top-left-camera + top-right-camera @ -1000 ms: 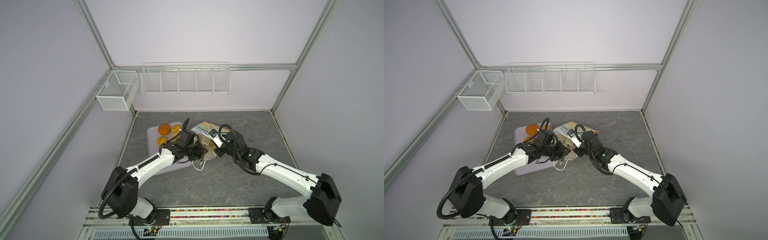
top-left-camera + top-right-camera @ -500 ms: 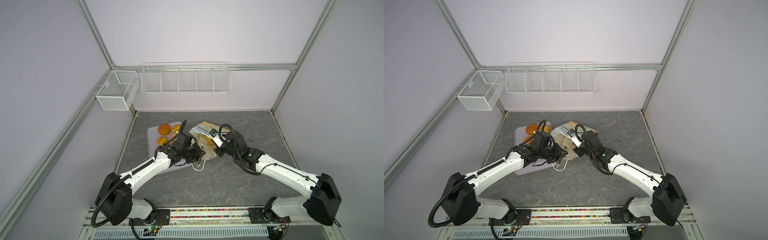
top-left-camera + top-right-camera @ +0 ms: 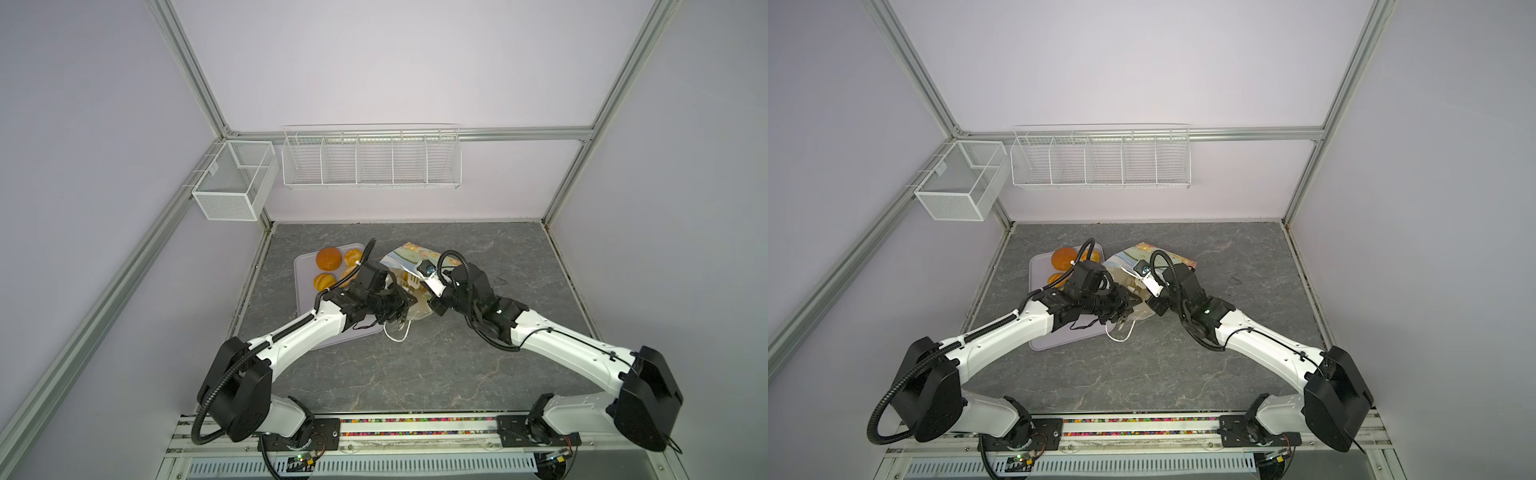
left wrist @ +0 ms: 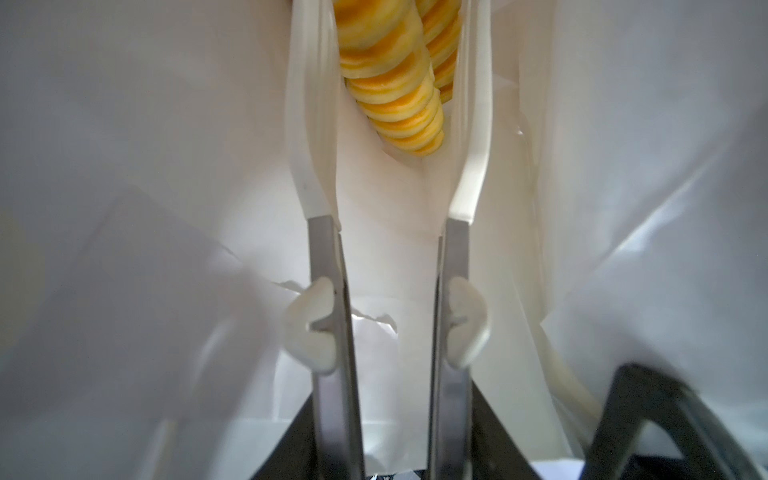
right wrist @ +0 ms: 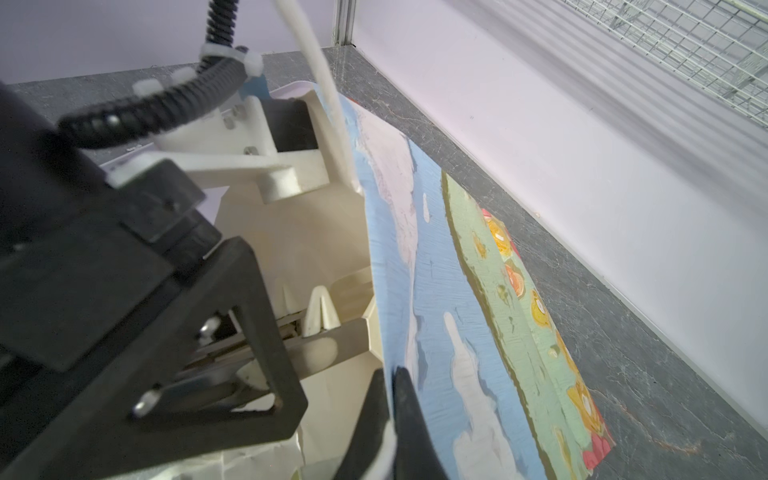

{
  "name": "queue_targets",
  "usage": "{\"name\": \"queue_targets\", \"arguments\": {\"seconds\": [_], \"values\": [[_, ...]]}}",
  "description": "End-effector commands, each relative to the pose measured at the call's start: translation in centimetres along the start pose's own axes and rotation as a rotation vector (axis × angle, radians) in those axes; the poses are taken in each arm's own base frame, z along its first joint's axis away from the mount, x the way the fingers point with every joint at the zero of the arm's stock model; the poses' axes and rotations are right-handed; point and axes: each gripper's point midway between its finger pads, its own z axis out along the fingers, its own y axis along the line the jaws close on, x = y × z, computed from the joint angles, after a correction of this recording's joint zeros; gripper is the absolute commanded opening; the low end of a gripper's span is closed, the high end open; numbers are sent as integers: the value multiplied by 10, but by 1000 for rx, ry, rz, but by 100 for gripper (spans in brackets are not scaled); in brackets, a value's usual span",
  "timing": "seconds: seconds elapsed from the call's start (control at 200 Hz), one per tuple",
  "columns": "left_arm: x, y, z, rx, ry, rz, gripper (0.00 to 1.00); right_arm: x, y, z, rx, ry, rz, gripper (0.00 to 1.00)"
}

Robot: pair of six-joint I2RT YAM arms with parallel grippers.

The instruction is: Take the fake bread out of the paper bag

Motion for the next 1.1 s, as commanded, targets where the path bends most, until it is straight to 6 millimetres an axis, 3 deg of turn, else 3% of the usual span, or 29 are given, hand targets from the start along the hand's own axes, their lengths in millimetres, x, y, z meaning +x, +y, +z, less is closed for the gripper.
{"name": "queue_targets", "arguments": {"seconds": [0.0, 0.575, 0.715, 0.925, 1.094], "values": [[-12, -29, -1, 73, -29, -3, 44, -11, 2, -9, -16, -50, -4, 7], [-27, -15, 41, 16, -18, -87, 45, -12, 11, -10, -62, -64, -27, 7], [-28, -19, 36, 21, -30, -72, 26, -10, 7, -9, -40, -55, -26, 7], [-25, -19, 13, 14, -66, -28, 5, -7, 1, -6, -6, -35, -21, 7], [-23, -21, -6, 5, -93, 10, 0, -6, -1, -4, 4, -27, -14, 7]]}}
